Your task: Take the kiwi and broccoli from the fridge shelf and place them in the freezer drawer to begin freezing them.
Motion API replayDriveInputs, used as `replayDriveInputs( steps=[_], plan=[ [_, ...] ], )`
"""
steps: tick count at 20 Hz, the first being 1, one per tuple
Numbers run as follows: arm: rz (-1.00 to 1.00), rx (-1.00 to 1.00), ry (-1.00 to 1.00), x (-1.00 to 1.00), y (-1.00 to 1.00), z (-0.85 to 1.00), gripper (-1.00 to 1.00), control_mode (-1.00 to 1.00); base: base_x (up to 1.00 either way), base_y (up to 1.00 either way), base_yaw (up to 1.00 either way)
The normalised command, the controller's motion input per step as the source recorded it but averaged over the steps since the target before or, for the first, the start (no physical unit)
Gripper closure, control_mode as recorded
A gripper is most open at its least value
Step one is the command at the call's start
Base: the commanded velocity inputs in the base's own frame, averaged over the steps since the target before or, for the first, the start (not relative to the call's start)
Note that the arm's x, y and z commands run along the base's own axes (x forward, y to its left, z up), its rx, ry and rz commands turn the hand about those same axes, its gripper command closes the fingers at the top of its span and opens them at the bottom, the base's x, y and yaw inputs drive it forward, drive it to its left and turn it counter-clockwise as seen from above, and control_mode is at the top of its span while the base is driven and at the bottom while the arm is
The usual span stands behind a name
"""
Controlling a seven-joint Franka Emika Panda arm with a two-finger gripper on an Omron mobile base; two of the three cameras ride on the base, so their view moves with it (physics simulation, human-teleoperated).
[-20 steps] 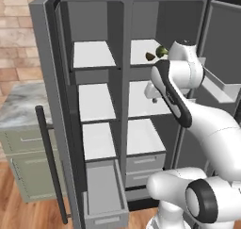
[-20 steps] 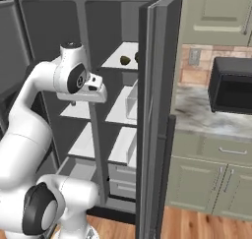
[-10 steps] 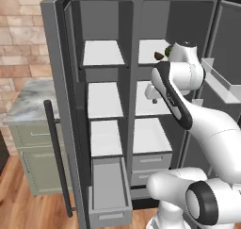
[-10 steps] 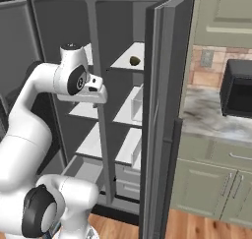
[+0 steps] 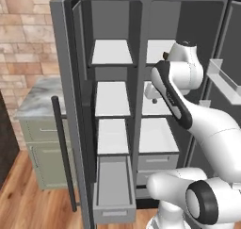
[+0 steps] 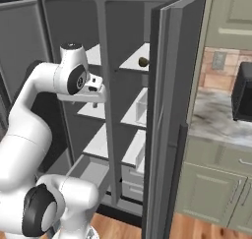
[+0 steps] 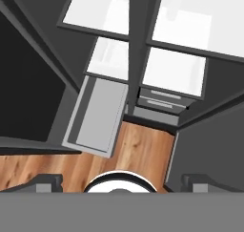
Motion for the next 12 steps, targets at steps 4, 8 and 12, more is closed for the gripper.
replayDriveInputs(
  steps=[4, 8, 12],
  plan=[
    [0.0, 0.0, 0.0, 0.0, 0.0, 0.0, -1.0, 1.0, 0.0, -0.32, 0.15],
    [0.0, 0.0, 0.0, 0.0, 0.0, 0.0, -1.0, 1.0, 0.12, -0.39, 0.07],
    [0.0, 0.0, 0.0, 0.0, 0.0, 0.0, -1.0, 1.0, 0.29, -0.09, -0.11]
  ],
)
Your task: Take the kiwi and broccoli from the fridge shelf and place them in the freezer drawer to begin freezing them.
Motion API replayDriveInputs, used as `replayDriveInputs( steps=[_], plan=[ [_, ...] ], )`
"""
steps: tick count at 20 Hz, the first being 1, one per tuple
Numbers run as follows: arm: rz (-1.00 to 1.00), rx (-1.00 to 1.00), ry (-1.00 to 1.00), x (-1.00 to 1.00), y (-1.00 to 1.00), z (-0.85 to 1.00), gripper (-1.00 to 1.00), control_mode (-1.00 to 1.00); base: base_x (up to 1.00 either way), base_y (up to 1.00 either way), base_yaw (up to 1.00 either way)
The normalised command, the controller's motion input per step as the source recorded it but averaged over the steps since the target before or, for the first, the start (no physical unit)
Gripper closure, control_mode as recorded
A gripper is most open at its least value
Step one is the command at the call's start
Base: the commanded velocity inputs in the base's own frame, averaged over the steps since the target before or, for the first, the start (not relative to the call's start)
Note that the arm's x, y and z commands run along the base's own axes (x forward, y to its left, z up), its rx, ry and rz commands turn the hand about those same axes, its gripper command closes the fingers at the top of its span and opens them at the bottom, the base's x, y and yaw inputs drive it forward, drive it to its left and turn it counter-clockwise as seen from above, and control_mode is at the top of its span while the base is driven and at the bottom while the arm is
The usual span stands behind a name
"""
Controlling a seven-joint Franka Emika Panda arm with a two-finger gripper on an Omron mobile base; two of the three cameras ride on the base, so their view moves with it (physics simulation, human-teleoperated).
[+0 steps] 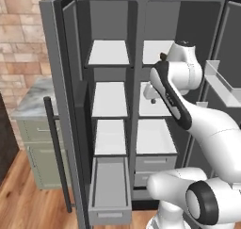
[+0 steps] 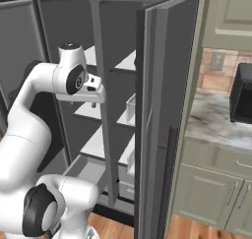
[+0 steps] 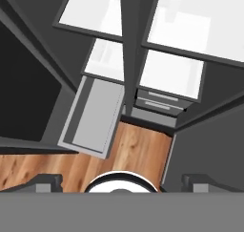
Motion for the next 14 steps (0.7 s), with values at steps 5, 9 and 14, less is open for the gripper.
replayDriveInputs(
  steps=[5, 9, 14],
  plan=[
    [0.0, 0.0, 0.0, 0.0, 0.0, 0.0, -1.0, 1.0, 0.35, 0.0, -0.2],
    [0.0, 0.0, 0.0, 0.0, 0.0, 0.0, -1.0, 1.0, 0.33, -0.07, -0.14],
    [0.0, 0.0, 0.0, 0.0, 0.0, 0.0, -1.0, 1.0, 0.0, 0.0, 0.01]
  ],
)
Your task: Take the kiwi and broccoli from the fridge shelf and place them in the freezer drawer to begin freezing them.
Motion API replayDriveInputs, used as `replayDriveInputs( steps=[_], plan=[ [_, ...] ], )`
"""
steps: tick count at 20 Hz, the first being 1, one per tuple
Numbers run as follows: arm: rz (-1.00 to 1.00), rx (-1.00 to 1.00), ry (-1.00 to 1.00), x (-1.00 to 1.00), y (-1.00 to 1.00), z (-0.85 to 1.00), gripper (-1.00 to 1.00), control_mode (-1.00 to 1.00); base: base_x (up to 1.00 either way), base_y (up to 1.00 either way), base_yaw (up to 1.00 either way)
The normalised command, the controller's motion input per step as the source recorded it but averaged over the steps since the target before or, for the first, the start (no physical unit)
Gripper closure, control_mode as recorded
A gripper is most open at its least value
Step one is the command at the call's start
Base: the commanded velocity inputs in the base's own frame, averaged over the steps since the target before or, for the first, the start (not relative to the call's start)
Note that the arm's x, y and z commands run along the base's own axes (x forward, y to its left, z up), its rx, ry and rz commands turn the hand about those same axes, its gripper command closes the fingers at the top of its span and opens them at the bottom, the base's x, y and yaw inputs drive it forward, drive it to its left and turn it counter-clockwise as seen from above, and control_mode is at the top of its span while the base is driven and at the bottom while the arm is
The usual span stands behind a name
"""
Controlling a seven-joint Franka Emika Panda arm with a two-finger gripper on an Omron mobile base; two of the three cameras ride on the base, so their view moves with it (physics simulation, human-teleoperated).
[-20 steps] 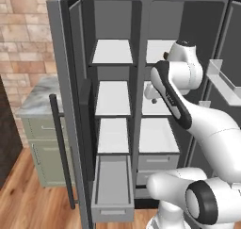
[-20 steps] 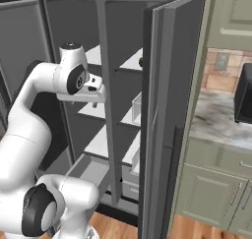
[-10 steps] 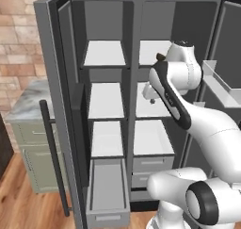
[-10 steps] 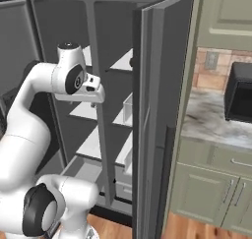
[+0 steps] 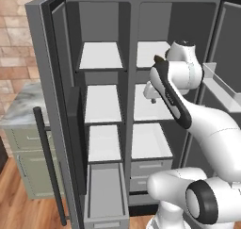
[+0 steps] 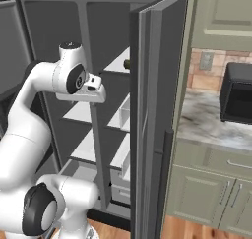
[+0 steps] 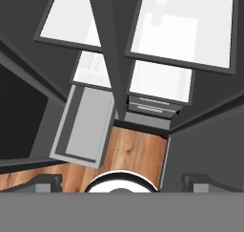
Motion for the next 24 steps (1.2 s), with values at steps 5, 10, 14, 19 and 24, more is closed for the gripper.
replayDriveInputs(
  steps=[5, 10, 14, 19, 24],
  plan=[
    [0.0, 0.0, 0.0, 0.0, 0.0, 0.0, -1.0, 1.0, 0.01, 0.0, 0.0],
    [0.0, 0.0, 0.0, 0.0, 0.0, 0.0, -1.0, 1.0, 0.0, 0.0, 0.0],
    [0.0, 0.0, 0.0, 0.0, 0.0, 0.0, -1.0, 1.0, 0.0, 0.0, 0.0],
    [0.0, 0.0, 0.0, 0.0, 0.0, 0.0, -1.0, 1.0, 0.0, 0.0, 0.0],
    [0.0, 0.0, -0.18, 0.31, -0.06, 0.11, -1.0, -1.0, 0.0, 0.0, 0.0]
  ],
)
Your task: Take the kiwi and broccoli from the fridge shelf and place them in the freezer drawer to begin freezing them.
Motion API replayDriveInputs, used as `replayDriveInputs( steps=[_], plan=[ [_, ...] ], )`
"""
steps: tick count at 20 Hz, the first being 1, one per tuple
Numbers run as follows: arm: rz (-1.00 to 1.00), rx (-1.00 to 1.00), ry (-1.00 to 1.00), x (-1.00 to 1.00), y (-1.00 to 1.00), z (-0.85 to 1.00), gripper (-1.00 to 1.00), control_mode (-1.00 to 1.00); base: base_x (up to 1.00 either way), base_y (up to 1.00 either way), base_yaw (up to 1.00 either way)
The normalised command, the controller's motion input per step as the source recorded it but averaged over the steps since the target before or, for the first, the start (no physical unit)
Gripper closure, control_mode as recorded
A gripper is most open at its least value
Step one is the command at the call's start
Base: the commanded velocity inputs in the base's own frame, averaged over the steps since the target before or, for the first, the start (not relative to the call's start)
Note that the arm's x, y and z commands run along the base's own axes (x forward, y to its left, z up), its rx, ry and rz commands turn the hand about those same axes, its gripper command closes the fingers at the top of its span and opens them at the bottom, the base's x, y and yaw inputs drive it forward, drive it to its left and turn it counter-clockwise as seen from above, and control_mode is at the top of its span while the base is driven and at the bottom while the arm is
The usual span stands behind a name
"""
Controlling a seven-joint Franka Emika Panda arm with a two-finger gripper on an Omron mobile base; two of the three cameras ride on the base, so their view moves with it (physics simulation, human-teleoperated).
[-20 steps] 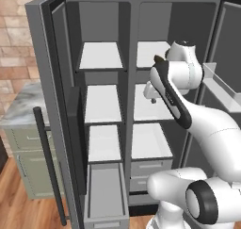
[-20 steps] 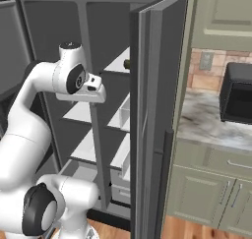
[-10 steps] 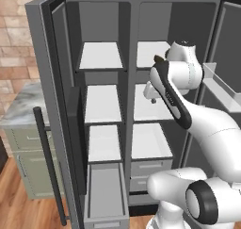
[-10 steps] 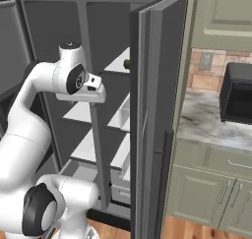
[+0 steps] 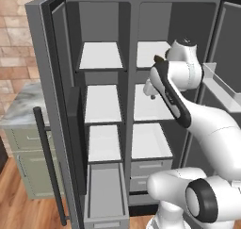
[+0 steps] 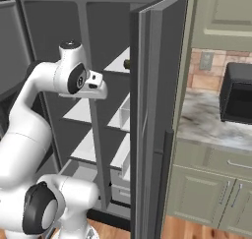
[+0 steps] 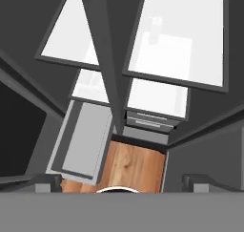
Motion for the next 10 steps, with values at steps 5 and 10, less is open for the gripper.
replayDriveInputs(
  steps=[5, 10],
  plan=[
    [-0.03, 0.0, -0.41, 0.34, -0.33, 0.44, -1.0, -1.0, 0.0, 0.0, 0.0],
    [-0.2, 0.0, -0.12, 0.46, -0.27, 0.43, -1.0, -1.0, 0.0, 0.0, 0.0]
  ],
)
